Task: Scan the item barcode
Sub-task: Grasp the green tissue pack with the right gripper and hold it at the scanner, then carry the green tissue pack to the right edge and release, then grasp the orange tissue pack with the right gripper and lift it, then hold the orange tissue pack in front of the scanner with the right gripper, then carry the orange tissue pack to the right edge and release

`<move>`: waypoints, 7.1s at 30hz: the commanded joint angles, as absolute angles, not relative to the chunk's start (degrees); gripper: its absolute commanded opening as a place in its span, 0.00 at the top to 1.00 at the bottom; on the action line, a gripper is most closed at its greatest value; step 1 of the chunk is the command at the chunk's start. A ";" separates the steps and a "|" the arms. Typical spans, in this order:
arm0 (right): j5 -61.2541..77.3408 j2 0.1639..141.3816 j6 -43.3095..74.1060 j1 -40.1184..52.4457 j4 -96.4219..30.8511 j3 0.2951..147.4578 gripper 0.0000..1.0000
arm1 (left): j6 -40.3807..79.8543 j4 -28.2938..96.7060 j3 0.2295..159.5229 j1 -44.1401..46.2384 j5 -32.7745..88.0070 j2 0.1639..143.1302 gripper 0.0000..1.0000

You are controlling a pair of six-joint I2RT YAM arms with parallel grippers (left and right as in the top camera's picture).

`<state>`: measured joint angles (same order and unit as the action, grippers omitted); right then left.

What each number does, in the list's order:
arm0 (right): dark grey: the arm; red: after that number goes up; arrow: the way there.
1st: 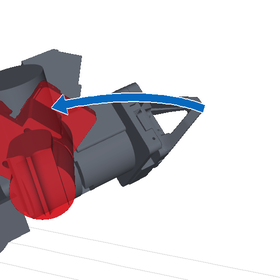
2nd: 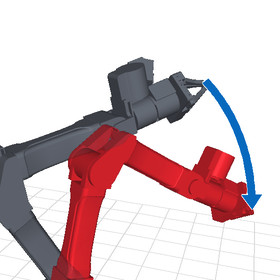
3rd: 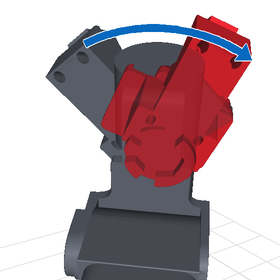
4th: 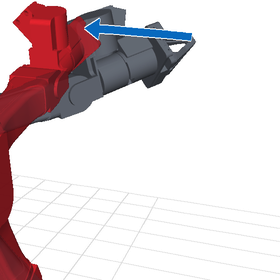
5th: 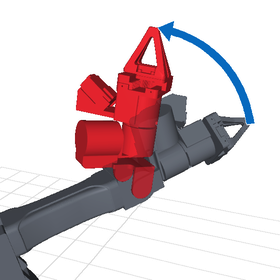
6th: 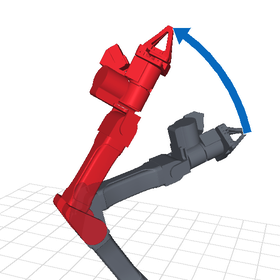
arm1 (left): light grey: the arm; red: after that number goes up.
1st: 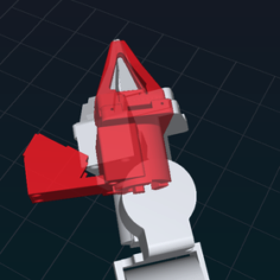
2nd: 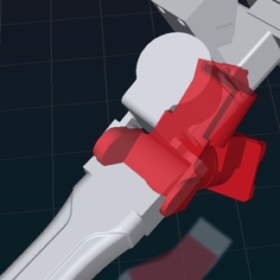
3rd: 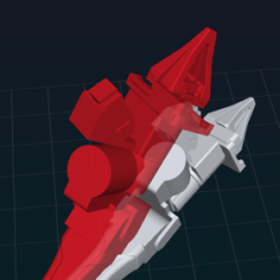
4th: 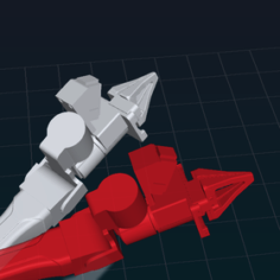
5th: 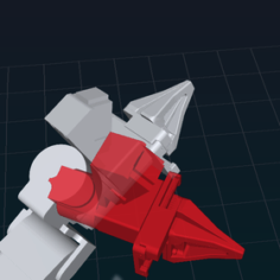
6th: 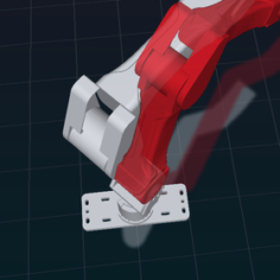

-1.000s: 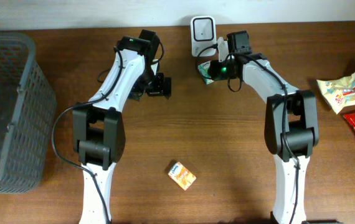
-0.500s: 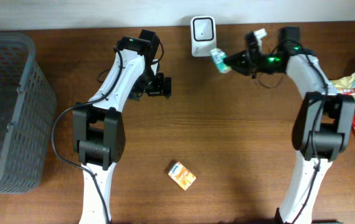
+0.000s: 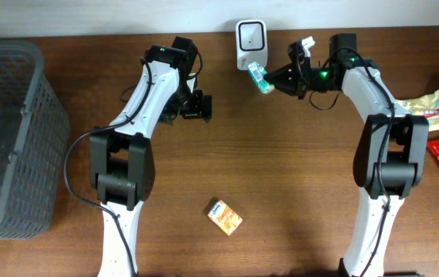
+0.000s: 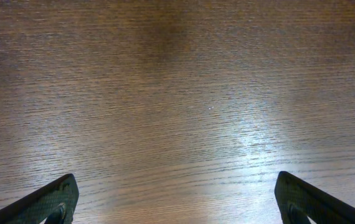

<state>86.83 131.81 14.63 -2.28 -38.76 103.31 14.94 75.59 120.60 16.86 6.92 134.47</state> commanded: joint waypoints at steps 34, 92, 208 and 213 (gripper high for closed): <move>-33.50 139.61 -21.21 21.45 -22.31 127.13 0.96 | 14.04 72.47 120.79 16.88 7.29 134.13 0.01; 27.97 100.55 -0.99 41.28 -44.27 58.54 0.58 | 17.32 63.37 92.71 0.36 2.37 106.17 0.01; -30.46 111.09 27.94 -18.92 -38.94 92.79 0.96 | 17.32 56.62 91.92 8.29 5.37 106.17 0.01; -30.44 111.09 27.94 -29.15 -43.99 92.79 0.75 | 17.32 58.22 91.92 8.95 5.34 106.17 0.01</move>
<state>-29.76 111.61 27.22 -26.46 -42.89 92.88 16.97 57.71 91.96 8.69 4.56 106.41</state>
